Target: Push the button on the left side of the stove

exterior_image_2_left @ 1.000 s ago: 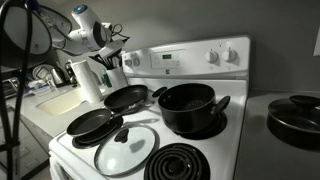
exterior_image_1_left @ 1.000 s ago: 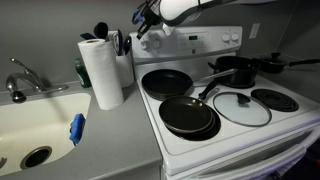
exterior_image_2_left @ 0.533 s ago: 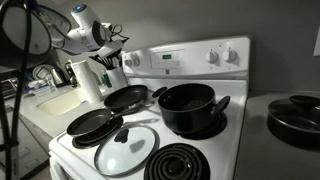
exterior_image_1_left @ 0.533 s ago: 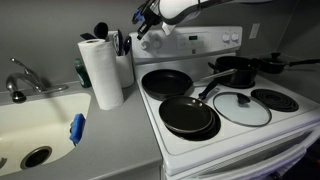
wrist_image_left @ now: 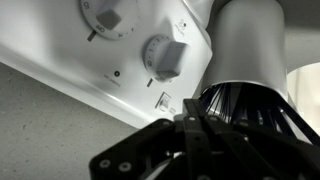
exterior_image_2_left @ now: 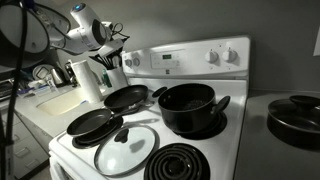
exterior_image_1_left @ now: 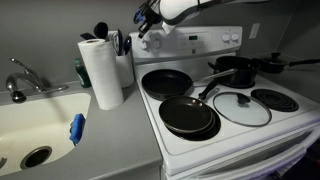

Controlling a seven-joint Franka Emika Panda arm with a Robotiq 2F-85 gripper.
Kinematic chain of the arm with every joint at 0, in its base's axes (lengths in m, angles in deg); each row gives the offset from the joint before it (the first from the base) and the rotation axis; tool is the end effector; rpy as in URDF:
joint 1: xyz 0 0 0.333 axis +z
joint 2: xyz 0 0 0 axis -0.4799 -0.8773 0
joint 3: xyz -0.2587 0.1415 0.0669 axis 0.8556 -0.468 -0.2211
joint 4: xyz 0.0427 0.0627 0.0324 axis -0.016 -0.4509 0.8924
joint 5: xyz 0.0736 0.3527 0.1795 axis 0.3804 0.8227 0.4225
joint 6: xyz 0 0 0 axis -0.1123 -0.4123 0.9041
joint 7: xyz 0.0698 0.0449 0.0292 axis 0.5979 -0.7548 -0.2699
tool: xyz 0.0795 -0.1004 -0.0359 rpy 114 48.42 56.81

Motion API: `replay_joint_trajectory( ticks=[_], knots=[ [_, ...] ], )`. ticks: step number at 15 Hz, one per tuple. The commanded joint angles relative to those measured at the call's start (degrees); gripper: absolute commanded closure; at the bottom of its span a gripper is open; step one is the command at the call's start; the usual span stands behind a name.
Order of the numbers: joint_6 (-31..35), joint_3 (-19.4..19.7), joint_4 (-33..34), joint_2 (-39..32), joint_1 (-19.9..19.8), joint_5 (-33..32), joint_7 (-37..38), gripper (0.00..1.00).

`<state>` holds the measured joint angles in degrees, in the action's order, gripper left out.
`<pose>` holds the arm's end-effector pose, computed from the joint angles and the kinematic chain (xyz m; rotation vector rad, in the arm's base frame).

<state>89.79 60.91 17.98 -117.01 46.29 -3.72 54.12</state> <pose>0.7608 0.2949 0.4774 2.6381 1.0508 1.2225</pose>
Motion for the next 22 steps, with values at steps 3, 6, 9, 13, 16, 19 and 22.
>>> replay_joint_trajectory(
  ticks=[3,6,9,13,16,19,22],
  knots=[
    [-1.32,2.42,1.31,-0.41,1.68,-1.16,2.88,1.0],
    [-1.51,2.75,1.27,-0.36,1.98,-0.97,3.42,1.0],
    [-0.64,2.79,1.36,-0.57,2.06,-0.9,3.44,1.0],
    [1.24,2.8,1.66,-1.05,2.15,-0.67,4.22,1.0],
    [6.7,1.61,2.36,-2.32,1.58,0.57,4.37,1.0],
    [14.42,2.7,3.27,-3.96,2.26,0.34,8.03,1.0],
    [17.15,4.55,3.66,-4.89,3.36,0.47,13.67,1.0]
  ],
)
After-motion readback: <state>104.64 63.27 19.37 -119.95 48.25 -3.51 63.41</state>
